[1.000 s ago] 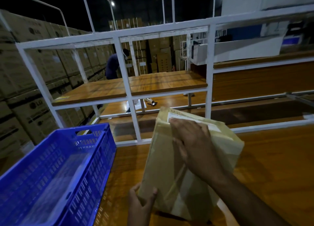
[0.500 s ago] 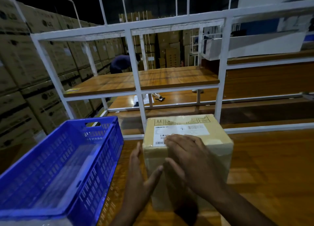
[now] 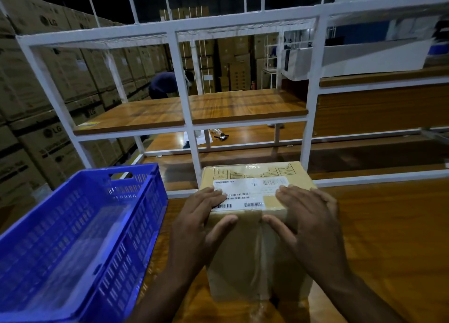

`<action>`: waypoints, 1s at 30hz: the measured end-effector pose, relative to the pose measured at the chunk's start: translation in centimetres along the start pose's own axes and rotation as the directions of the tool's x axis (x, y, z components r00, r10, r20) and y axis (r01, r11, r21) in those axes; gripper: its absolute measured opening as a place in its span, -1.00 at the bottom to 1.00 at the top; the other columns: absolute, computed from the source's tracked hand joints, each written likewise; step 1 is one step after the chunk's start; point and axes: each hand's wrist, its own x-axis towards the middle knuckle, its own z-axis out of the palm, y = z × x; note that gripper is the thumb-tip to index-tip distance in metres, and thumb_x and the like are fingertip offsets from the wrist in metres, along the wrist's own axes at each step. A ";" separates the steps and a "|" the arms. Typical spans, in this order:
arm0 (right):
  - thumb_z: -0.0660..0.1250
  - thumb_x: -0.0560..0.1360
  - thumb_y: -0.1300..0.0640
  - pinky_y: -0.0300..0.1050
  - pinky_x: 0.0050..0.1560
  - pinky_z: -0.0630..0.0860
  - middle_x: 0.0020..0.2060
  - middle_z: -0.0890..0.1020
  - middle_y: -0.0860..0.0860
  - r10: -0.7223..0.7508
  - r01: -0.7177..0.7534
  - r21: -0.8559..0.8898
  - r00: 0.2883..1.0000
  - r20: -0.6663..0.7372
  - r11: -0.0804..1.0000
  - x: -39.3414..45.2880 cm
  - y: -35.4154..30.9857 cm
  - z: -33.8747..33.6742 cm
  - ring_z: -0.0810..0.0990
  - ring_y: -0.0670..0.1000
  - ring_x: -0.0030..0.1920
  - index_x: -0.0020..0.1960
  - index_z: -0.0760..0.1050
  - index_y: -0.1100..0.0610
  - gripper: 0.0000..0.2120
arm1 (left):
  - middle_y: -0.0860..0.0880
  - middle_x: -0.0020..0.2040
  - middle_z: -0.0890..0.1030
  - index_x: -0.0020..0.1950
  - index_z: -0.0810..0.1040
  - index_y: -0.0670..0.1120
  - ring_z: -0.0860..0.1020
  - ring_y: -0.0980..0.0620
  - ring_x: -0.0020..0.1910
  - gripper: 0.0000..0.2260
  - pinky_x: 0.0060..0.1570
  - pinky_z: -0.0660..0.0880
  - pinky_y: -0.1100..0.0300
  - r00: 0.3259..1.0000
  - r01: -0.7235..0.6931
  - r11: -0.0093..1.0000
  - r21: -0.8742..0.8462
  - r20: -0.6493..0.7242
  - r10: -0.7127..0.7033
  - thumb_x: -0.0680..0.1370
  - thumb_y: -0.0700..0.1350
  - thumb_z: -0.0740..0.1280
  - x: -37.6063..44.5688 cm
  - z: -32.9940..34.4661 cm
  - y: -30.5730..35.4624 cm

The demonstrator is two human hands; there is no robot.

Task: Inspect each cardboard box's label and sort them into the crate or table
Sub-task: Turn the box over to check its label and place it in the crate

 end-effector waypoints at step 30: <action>0.11 0.61 -0.13 0.02 0.01 0.52 0.11 0.61 0.03 0.455 -0.719 0.684 0.655 0.603 0.128 0.9 2.0 -3.7 0.57 0.09 0.12 0.18 0.45 -0.12 -0.77 | -0.02 0.13 0.71 0.27 0.56 0.11 0.65 -0.03 0.18 -0.58 0.34 0.44 -0.10 0.685 0.712 0.376 -0.592 0.471 -0.555 0.65 0.25 0.04 0.5 -2.7 1.4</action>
